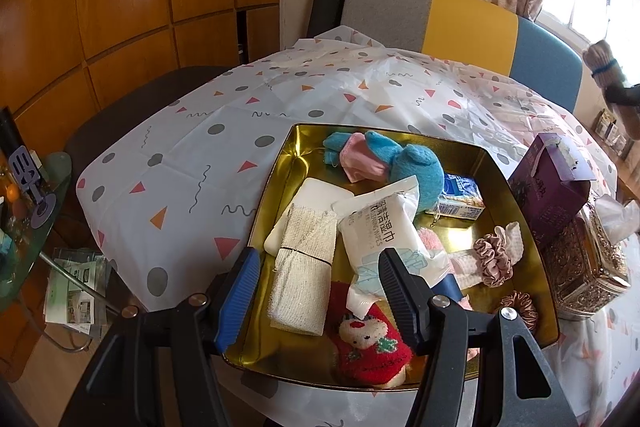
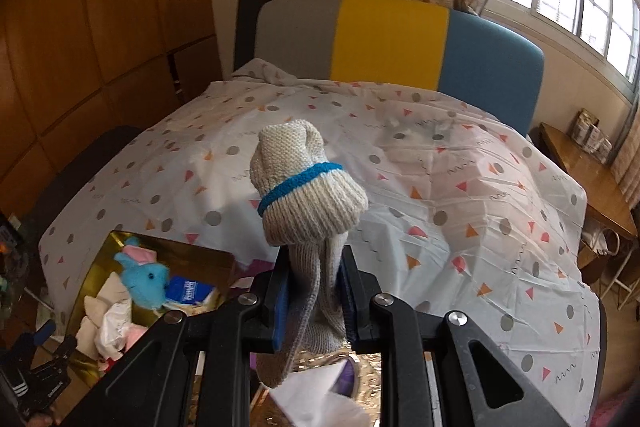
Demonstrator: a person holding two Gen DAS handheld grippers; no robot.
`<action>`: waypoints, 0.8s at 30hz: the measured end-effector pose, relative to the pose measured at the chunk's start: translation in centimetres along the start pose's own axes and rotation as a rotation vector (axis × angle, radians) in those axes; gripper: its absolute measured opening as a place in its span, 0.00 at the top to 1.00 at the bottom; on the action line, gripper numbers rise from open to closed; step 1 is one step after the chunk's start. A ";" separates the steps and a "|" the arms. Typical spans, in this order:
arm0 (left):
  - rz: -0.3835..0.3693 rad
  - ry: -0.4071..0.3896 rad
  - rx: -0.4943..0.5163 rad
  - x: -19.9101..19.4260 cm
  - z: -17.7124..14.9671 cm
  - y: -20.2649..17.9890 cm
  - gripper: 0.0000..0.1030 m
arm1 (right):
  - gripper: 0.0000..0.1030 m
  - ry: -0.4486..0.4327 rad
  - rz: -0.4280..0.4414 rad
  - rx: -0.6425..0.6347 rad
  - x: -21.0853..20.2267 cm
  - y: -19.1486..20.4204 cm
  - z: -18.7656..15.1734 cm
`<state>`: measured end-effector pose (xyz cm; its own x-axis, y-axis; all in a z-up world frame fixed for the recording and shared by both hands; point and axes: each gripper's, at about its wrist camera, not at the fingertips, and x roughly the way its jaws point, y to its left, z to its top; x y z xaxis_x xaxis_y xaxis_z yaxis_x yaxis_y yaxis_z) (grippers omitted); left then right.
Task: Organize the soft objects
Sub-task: 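Carry the white glove with the right gripper and drop it into the tray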
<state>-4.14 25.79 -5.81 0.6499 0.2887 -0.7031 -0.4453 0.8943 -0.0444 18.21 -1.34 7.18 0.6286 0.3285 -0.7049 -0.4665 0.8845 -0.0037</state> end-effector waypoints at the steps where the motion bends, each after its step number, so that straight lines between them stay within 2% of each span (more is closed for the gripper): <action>1: 0.003 -0.003 -0.002 0.0 0.0 0.1 0.39 | 0.80 0.004 0.028 -0.019 -0.1 1.4 -0.2; 8: 0.020 -0.015 -0.026 -0.4 0.1 1.2 0.39 | 0.80 0.087 0.226 -0.102 1.4 10.2 -4.6; 14: 0.037 -0.019 -0.034 -0.8 0.0 1.9 0.39 | 0.80 0.257 0.320 -0.138 6.5 15.7 -11.1; 16: 0.040 -0.017 -0.039 -0.8 0.0 2.0 0.39 | 0.80 0.298 0.311 -0.153 8.3 16.9 -12.5; 19: 0.041 -0.021 -0.037 -1.0 0.1 2.1 0.39 | 0.80 0.334 0.232 -0.176 11.1 17.8 -13.6; 22: 0.041 -0.029 -0.031 -1.2 0.2 2.0 0.39 | 0.80 0.371 0.154 -0.162 13.9 17.4 -14.3; 24: 0.039 -0.026 -0.028 -1.2 0.1 1.9 0.39 | 0.81 0.364 0.146 -0.139 14.6 16.9 -14.6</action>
<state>-5.67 27.19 -4.96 0.6474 0.3323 -0.6859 -0.4874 0.8724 -0.0374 10.48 13.59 -13.53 0.2998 0.2863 -0.9100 -0.6298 0.7759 0.0366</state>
